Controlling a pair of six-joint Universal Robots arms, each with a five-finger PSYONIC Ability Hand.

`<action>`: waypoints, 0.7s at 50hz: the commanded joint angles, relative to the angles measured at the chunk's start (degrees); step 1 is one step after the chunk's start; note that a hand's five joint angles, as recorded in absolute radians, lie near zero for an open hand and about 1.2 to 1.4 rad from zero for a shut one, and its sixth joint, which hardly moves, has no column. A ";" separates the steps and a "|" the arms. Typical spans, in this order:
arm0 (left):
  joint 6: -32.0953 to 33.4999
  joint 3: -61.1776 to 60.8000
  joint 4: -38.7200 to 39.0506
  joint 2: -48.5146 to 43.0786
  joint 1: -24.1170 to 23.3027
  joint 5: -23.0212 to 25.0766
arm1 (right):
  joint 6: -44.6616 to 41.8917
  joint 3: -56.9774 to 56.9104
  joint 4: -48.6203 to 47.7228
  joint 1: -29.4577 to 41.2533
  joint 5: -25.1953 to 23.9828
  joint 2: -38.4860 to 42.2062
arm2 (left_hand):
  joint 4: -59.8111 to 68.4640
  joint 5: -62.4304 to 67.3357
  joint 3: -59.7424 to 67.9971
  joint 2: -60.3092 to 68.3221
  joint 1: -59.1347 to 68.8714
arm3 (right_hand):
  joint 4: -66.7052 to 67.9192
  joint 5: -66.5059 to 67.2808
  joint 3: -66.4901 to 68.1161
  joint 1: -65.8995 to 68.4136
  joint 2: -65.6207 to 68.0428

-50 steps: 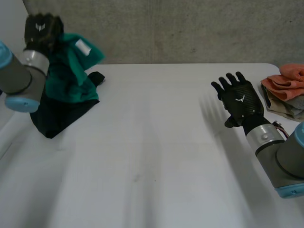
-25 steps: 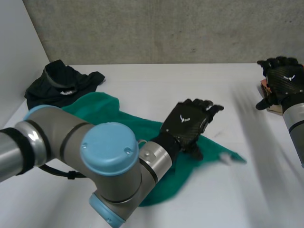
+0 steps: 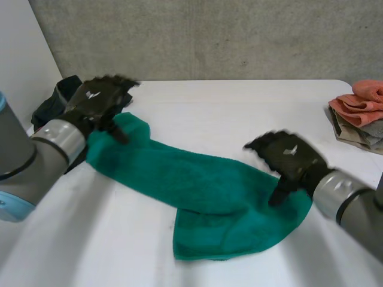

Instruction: Fold the laundry.

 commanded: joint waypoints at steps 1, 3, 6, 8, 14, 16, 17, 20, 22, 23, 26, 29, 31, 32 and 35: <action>12.25 1.23 -3.52 -9.24 9.12 3.22 | -1.83 9.58 -6.91 7.93 0.20 -0.36 | 3.96 2.98 3.39 3.91 4.74 | -1.88 -2.25 -1.87 -2.78 -1.97; 14.19 2.55 -2.99 -11.63 10.27 3.49 | -1.92 11.61 -10.71 9.26 0.72 0.17 | 3.96 2.98 3.39 3.91 4.74 | -1.88 -2.25 -1.87 -2.78 -1.97; 16.75 5.45 -1.76 -16.55 11.86 3.66 | -1.92 14.69 -17.83 12.07 2.22 1.66 | 3.96 2.98 3.39 3.91 4.74 | -1.88 -2.25 -1.87 -2.78 -1.97; 17.89 8.08 -0.71 -20.23 12.65 3.84 | -1.92 15.75 -20.56 13.22 3.01 2.37 | 4.63 3.65 4.06 4.58 5.41 | -1.88 -2.25 -1.87 -2.78 -1.97; 19.73 14.15 -0.09 -27.10 13.27 4.98 | -1.92 17.69 -26.28 16.12 3.89 5.62 | 5.98 5.00 5.41 5.93 6.76 | 2.98 2.62 2.99 2.09 2.90; 20.35 16.18 0.00 -29.30 13.18 4.98 | -1.75 17.78 -27.60 16.47 3.89 6.76 | 7.49 6.51 6.92 7.44 8.27 | 7.35 6.99 7.36 6.46 7.27; 20.53 16.88 0.00 -30.00 13.09 4.89 | -1.75 17.78 -27.95 16.56 3.89 7.20 | 8.82 7.85 8.26 8.78 9.61 | 8.53 8.17 8.54 7.64 8.45; 20.97 19.69 0.44 -32.90 12.91 4.80 | -1.66 17.60 -29.88 16.48 4.06 8.78 | 23.25 22.28 22.69 23.21 24.04 | 19.60 19.24 19.61 18.71 19.51; 20.97 21.45 0.44 -34.31 12.65 4.63 | -1.92 17.16 -31.20 16.04 3.98 9.75 | 49.36 48.38 48.79 49.31 50.14 | 45.86 45.49 45.87 44.97 45.77; 20.97 21.81 0.44 -34.57 12.56 4.54 | -1.92 16.99 -31.64 15.86 4.06 10.10 | 60.37 59.39 59.80 60.32 61.15 | 59.54 59.18 59.55 58.65 59.46; 20.71 22.16 0.27 -33.88 11.95 3.23 | -2.10 15.76 -32.17 14.90 4.76 10.37 | 68.20 67.22 67.63 68.15 68.98 | 68.12 67.75 68.13 67.22 68.03; 20.27 20.94 -0.35 -30.37 11.34 1.21 | -2.10 14.97 -31.74 13.40 6.34 9.50 | 68.20 67.22 67.63 68.15 68.98 | 68.12 67.75 68.13 67.22 68.03; 18.95 17.87 -0.70 -24.58 10.98 -0.38 | -2.27 13.74 -31.30 11.21 8.19 7.04 | 68.20 67.22 67.63 68.15 68.98 | 68.12 67.75 68.13 67.22 68.03; 18.34 16.72 -0.70 -22.30 10.81 -0.73 | -2.27 13.12 -30.86 10.33 8.80 5.90 | 68.20 67.22 67.63 68.15 68.98 | 68.12 67.75 68.13 67.22 68.03; 15.00 11.63 -0.70 -12.54 9.93 -0.82 | -2.19 10.49 -28.23 6.55 9.78 1.33 | 68.20 67.22 67.63 68.15 68.98 | 68.12 67.75 68.13 67.22 68.03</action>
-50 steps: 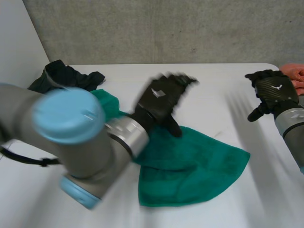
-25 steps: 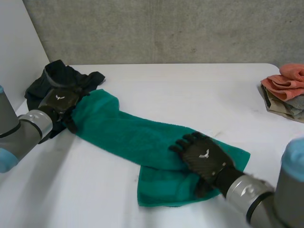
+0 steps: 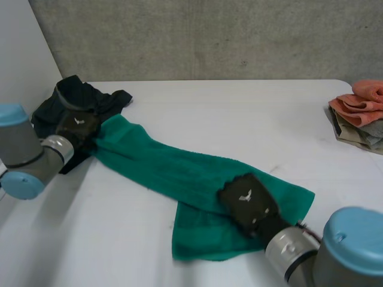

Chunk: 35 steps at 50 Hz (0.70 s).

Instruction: Fold the laundry.

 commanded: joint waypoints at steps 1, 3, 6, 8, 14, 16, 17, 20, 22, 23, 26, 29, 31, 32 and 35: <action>-5.80 -9.88 -0.66 19.53 -1.63 -2.27 | -0.02 -5.38 4.54 -7.45 3.35 -8.49 | 11.34 14.68 12.07 11.58 12.94 | 11.60 13.19 12.21 14.57 12.38; -8.78 -14.01 -0.92 26.56 -2.15 -1.39 | 0.24 -8.55 7.88 -9.83 2.47 -11.13 | 11.34 14.68 12.07 11.58 12.94 | 11.60 13.19 12.21 14.57 12.38; -12.03 -18.74 -1.53 34.28 -2.94 0.53 | 0.24 -12.41 14.18 -11.85 0.37 -13.06 | 11.34 14.68 12.07 11.58 12.94 | 11.60 13.19 12.21 14.57 12.38; -13.18 -20.78 -2.24 37.56 -3.47 1.59 | 0.07 -14.17 17.71 -12.64 -1.04 -13.07 | 11.34 14.68 12.07 11.58 12.94 | 11.60 13.19 12.21 14.57 12.38; -13.54 -25.62 -2.68 44.16 -5.67 3.01 | 2.08 -15.86 32.46 -11.43 -5.25 -12.28 | 11.34 14.68 12.07 11.58 12.94 | -42.17 -40.59 -41.56 -39.20 -41.39; -13.28 -25.54 -2.24 44.34 -5.76 2.66 | 3.57 -15.33 34.77 -9.84 -6.75 -12.02 | 11.34 14.68 12.07 11.58 12.94 | -42.92 -41.34 -42.31 -39.95 -42.14; -13.02 -24.84 -1.98 44.25 -5.84 2.31 | 4.97 -14.02 35.74 -8.01 -8.15 -11.93 | 11.34 14.68 12.07 11.58 12.94 | -42.59 -41.00 -41.98 -39.62 -41.81; -12.57 -23.08 -2.06 43.55 -6.02 1.78 | 6.48 -10.68 35.40 -5.19 -10.27 -12.19 | 11.34 14.68 12.07 11.58 12.94 | -41.58 -40.00 -40.97 -38.61 -40.80; -12.31 -21.32 -2.59 42.41 -6.11 1.25 | 6.40 -7.16 32.86 -2.46 -11.68 -12.28 | 11.34 14.68 12.07 11.58 12.94 | -41.57 -39.99 -40.97 -38.60 -40.80; -12.31 -20.79 -2.94 42.14 -6.20 1.07 | 6.48 -6.02 31.63 -1.58 -11.86 -12.28 | 11.34 14.68 12.07 11.58 12.94 | -41.57 -39.99 -40.97 -38.60 -40.80; -12.40 -18.86 -4.35 40.83 -6.64 0.28 | 6.66 -2.15 25.40 1.58 -11.51 -11.93 | 11.34 14.68 12.07 11.58 12.94 | -41.57 -39.99 -40.97 -38.60 -40.80; -12.49 -17.63 -5.40 39.68 -7.34 -0.59 | 7.27 0.31 18.89 4.48 -10.10 -9.12 | 11.34 14.68 12.07 11.58 12.94 | -41.74 -40.16 -41.13 -38.77 -40.96; -12.22 -17.36 -5.75 39.16 -7.86 -0.95 | 7.62 0.49 16.25 6.24 -9.05 -7.28 | 11.34 14.68 12.07 11.58 12.94 | -41.58 -39.99 -40.97 -38.60 -40.80; -12.40 -17.27 -5.93 38.81 -8.30 -1.30 | 8.06 0.49 13.98 7.81 -7.48 -5.53 | 11.34 14.68 12.07 11.58 12.94 | -41.57 -39.99 -40.97 -38.60 -40.80; -12.49 -17.45 -5.93 38.63 -8.83 -1.56 | 8.07 -0.03 11.67 9.67 -4.75 -2.88 | 11.34 14.68 12.07 11.58 12.94 | -41.57 -39.99 -40.97 -38.60 -40.80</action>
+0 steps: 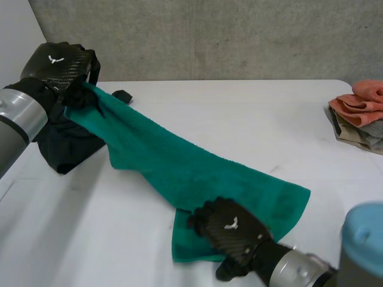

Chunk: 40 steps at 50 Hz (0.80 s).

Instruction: Fold the laundry.

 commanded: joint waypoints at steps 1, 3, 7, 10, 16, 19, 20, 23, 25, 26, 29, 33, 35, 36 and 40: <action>0.15 0.40 -0.87 -1.28 -1.81 -1.27 | 0.54 -0.02 -9.93 6.10 7.31 8.09 | 11.29 14.68 11.85 11.41 12.94 | 2.12 3.22 1.37 1.80 1.99; -0.11 0.31 -0.78 -1.20 -1.90 -1.27 | 0.28 -0.99 -10.72 6.81 8.91 9.86 | 11.29 14.68 11.85 11.41 12.94 | 2.46 3.55 1.71 2.14 2.33; -0.20 0.22 -0.78 -1.02 -1.90 -1.27 | -0.16 -2.83 -12.83 7.78 11.81 13.73 | 11.29 14.68 11.85 11.41 12.94 | 8.66 9.76 7.92 8.35 8.54; -0.38 0.05 -0.78 -0.93 -1.55 -1.36 | -0.43 -4.07 -15.56 7.60 14.09 15.49 | 11.29 14.68 11.85 11.41 12.94 | 54.79 55.89 54.05 54.48 54.66; -1.08 -0.48 -1.66 1.26 -0.06 -1.80 | -0.34 -3.01 -19.87 0.51 19.37 3.32 | 11.29 14.68 11.85 11.41 12.94 | 54.96 56.06 54.22 54.65 54.84; -1.52 -0.74 -2.36 2.93 1.35 -1.45 | -0.34 -4.76 -16.03 -6.07 17.19 -3.81 | 11.29 14.68 11.85 11.41 12.94 | 54.96 56.06 54.22 54.65 54.84; -1.61 -0.74 -2.71 3.28 1.70 -1.36 | -0.34 -5.38 -14.52 -7.50 16.57 -4.97 | 11.29 14.68 11.85 11.41 12.94 | 54.96 56.06 54.22 54.65 54.84; -2.40 -0.92 -5.08 4.78 2.84 -0.92 | -1.47 -9.93 -5.86 -15.03 12.28 -8.66 | 11.29 14.68 11.85 11.41 12.94 | 54.96 56.06 54.22 54.65 54.84; -2.57 -1.27 -6.66 5.48 3.37 -0.66 | -3.05 -12.84 -0.82 -18.39 10.42 -9.90 | 11.29 14.68 11.85 11.41 12.94 | 54.96 56.06 54.22 54.65 54.84; -2.40 -1.71 -8.76 6.01 3.72 -0.14 | -4.19 -14.25 1.99 -20.41 9.28 -10.43 | 11.29 14.68 11.85 11.41 12.94 | 54.96 56.06 54.22 54.65 54.84; -2.13 -2.59 -12.02 6.19 3.90 0.92 | -9.64 -19.35 10.78 -27.19 5.23 -10.08 | 11.29 14.68 11.85 11.41 12.94 | 54.96 56.06 54.22 54.65 54.84; -1.34 -4.78 -17.38 5.31 3.81 2.94 | -17.99 -23.84 18.26 -29.57 2.41 -5.79 | 11.29 14.68 11.85 11.41 12.94 | 54.96 56.06 54.22 54.65 54.84; -0.38 -6.19 -19.58 3.21 3.38 3.30 | -21.95 -25.42 20.99 -29.23 2.49 -2.01 | 11.29 14.68 11.85 11.41 12.94 | 54.96 56.06 54.22 54.65 54.84; -0.03 -6.45 -19.94 2.33 3.11 3.38 | -22.57 -25.77 21.17 -28.70 2.67 -0.69 | 11.29 14.68 11.85 11.41 12.94 | 54.96 56.06 54.22 54.65 54.84; 2.61 -6.11 -18.72 -3.64 1.27 2.51 | -21.70 -28.32 16.36 -26.15 4.60 5.90 | 11.29 14.68 11.85 11.41 12.94 | 54.96 56.06 54.22 54.65 54.84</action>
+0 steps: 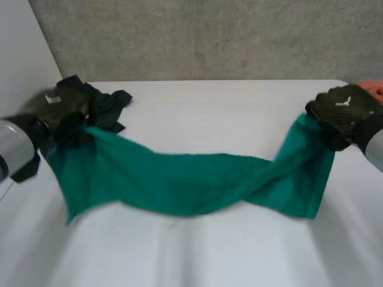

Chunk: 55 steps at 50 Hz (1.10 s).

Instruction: Fold the laundry.

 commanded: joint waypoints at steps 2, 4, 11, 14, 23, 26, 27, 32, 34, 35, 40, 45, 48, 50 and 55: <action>5.37 0.95 1.19 -12.41 -2.97 -1.82 | -1.70 -6.88 -8.30 2.69 4.27 14.84 | 11.27 14.68 11.85 11.37 12.94 | 11.35 13.63 11.98 15.02 12.25; 6.17 3.59 3.31 -15.33 -3.15 -3.32 | 0.76 -8.56 -14.38 2.86 6.83 16.88 | 11.27 14.68 11.85 11.37 12.94 | 11.35 13.63 11.98 15.02 12.25; -0.66 22.84 15.09 -19.48 -4.03 -10.88 | 17.90 -13.57 -50.49 2.69 12.55 17.94 | 11.27 14.68 11.85 11.37 12.94 | 11.35 13.63 11.98 15.02 12.25; -10.05 26.45 22.80 -16.07 -3.59 -13.95 | 27.63 -13.49 -63.68 2.60 13.34 15.23 | 11.27 14.68 11.85 11.37 12.94 | 11.35 13.63 11.98 15.02 12.25; -16.15 21.81 28.02 -6.47 -3.33 -13.96 | 28.82 -13.93 -57.84 2.34 13.25 10.91 | 11.27 14.68 11.85 11.37 12.94 | 11.35 13.63 11.98 15.02 12.25; -15.97 18.64 26.00 -4.10 -3.15 -12.73 | 26.88 -13.93 -51.17 1.73 13.08 9.24 | 11.27 14.68 11.85 11.37 12.94 | 11.35 13.63 11.98 15.02 12.25; -15.97 17.76 25.48 -3.48 -3.06 -12.38 | 26.62 -13.93 -50.02 1.72 12.99 8.89 | 11.27 14.68 11.85 11.37 12.94 | 11.35 13.63 11.98 15.02 12.25; -16.06 12.05 22.93 0.65 -3.15 -10.89 | 24.95 -13.05 -39.14 1.20 11.15 5.12 | 11.27 14.68 11.85 11.37 12.94 | 11.35 13.63 11.98 15.02 12.25; -15.97 10.38 22.57 1.70 -3.24 -10.36 | 24.77 -12.52 -36.39 1.11 10.10 4.23 | 11.27 14.68 11.85 11.37 12.94 | 11.35 13.63 11.98 15.02 12.25; -15.97 8.98 22.31 2.32 -3.41 -9.84 | 24.77 -12.17 -35.16 1.11 9.57 3.79 | 11.27 14.68 11.85 11.37 12.94 | 11.35 13.63 11.98 15.02 12.25; -15.88 4.84 22.04 1.54 -3.68 -9.39 | 23.54 -9.37 -29.10 1.81 5.62 4.31 | 11.27 14.68 11.85 11.37 12.94 | 11.35 13.63 11.98 15.02 12.25; -14.22 1.15 22.57 -5.75 -4.47 -9.92 | 20.56 -6.37 -28.21 2.34 5.43 9.75 | 11.27 14.68 11.85 11.37 12.94 | 11.35 13.63 11.98 15.02 12.25; -11.93 0.09 24.15 -13.21 -5.00 -10.27 | 18.63 -4.79 -28.29 3.83 6.04 14.22 | 11.27 14.68 11.85 11.37 12.94 | 11.35 13.63 11.98 15.02 12.25; -10.79 0.18 25.03 -17.26 -5.35 -10.62 | 17.57 -4.26 -28.47 4.44 6.57 16.87 | 11.27 14.68 11.85 11.37 12.94 | 11.35 13.63 11.98 15.02 12.25; -6.22 3.33 27.93 -29.39 -6.14 -12.11 | 14.49 -4.08 -29.09 5.68 9.56 23.29 | 11.27 14.68 11.85 11.37 12.94 | 11.35 13.63 11.98 15.02 12.25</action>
